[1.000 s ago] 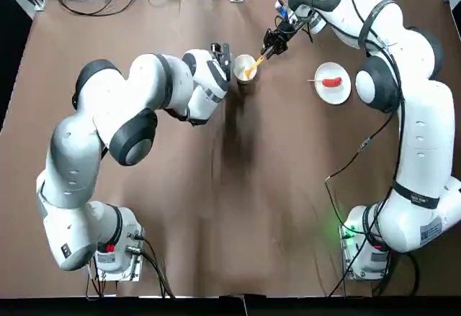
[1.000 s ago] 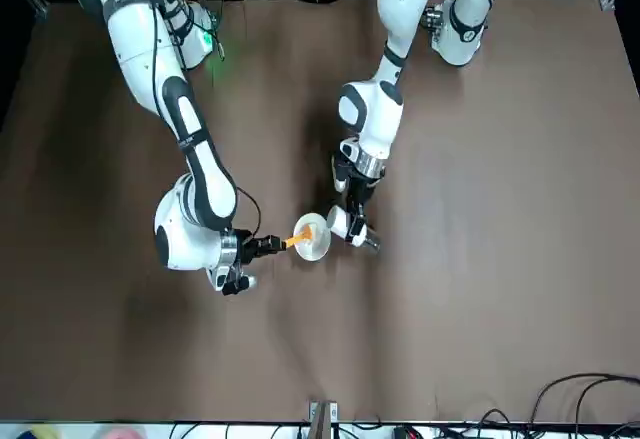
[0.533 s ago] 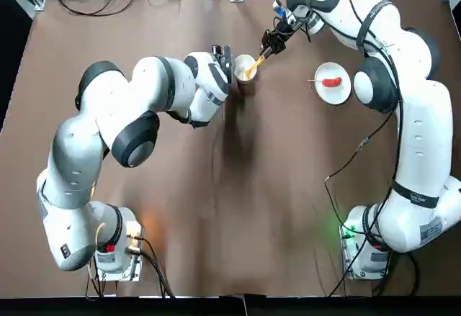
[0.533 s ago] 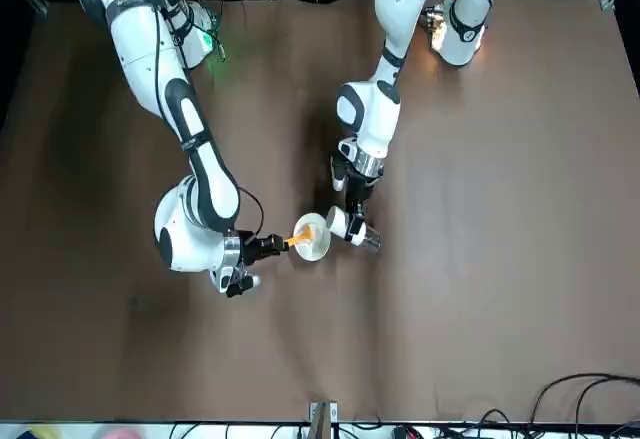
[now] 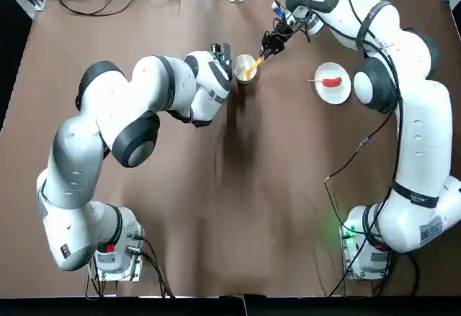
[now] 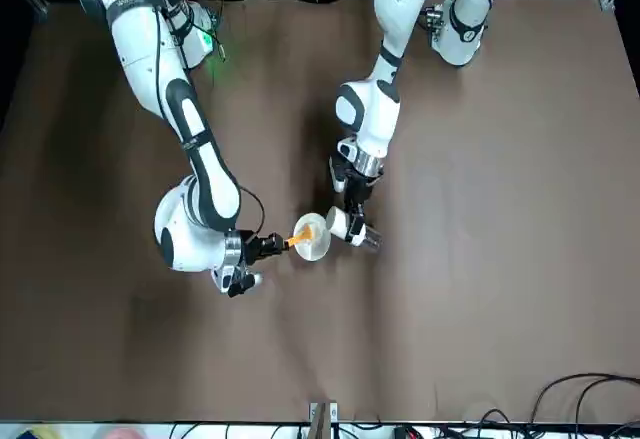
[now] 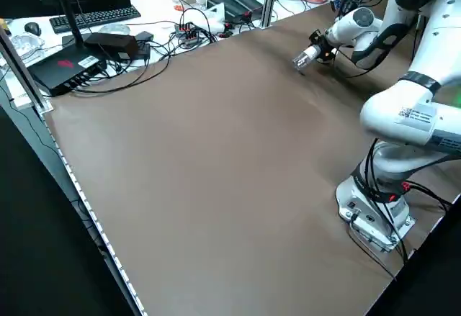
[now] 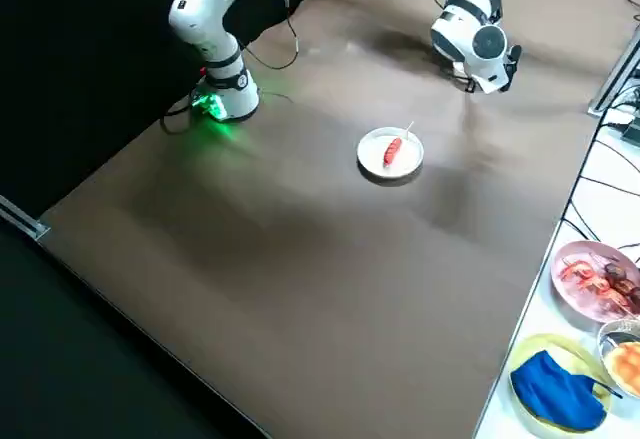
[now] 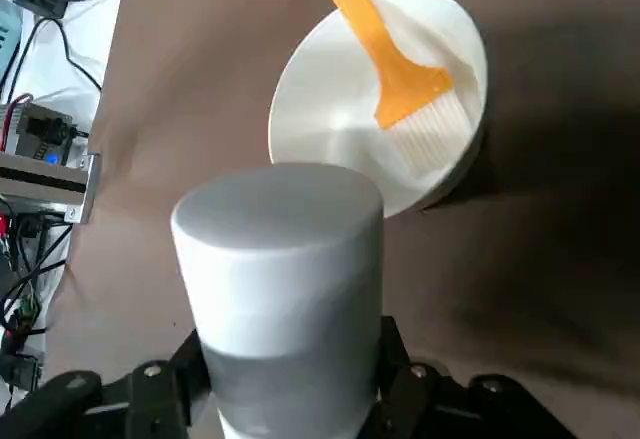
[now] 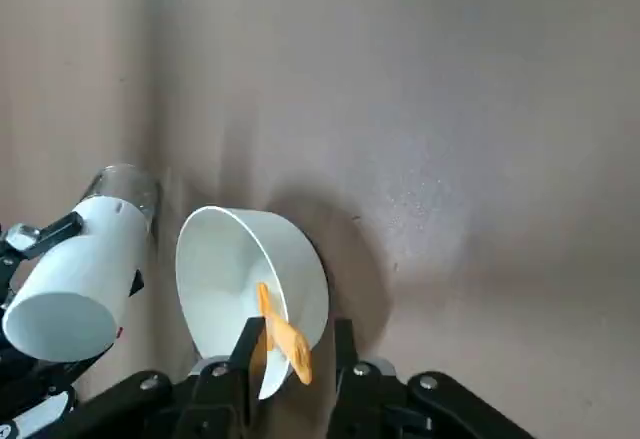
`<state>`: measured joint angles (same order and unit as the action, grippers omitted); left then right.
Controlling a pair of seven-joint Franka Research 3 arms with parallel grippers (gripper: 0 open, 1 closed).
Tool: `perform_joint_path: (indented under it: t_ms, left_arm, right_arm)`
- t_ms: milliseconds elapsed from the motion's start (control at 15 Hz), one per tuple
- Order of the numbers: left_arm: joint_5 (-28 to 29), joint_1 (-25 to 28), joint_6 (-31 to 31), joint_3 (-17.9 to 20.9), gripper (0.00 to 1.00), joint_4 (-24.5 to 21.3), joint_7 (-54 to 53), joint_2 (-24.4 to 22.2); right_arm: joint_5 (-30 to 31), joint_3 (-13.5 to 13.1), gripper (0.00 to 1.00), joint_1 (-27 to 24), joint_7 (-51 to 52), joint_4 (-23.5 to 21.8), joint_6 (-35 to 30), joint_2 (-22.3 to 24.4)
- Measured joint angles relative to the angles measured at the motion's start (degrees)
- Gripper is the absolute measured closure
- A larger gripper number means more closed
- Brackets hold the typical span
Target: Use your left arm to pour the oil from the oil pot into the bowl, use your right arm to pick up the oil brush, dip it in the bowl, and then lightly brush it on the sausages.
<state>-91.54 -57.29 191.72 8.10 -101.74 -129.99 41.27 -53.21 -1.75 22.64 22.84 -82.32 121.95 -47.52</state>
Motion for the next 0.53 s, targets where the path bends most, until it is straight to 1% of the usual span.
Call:
perform_joint_path:
  t_ms: [533]
  left_arm:
    - [-3.57,0.0,0.69,0.01,0.34,1.38,0.42,0.12]
  right_arm:
    - [-0.02,0.03,0.68,0.0,0.21,0.1,0.0,-0.54]
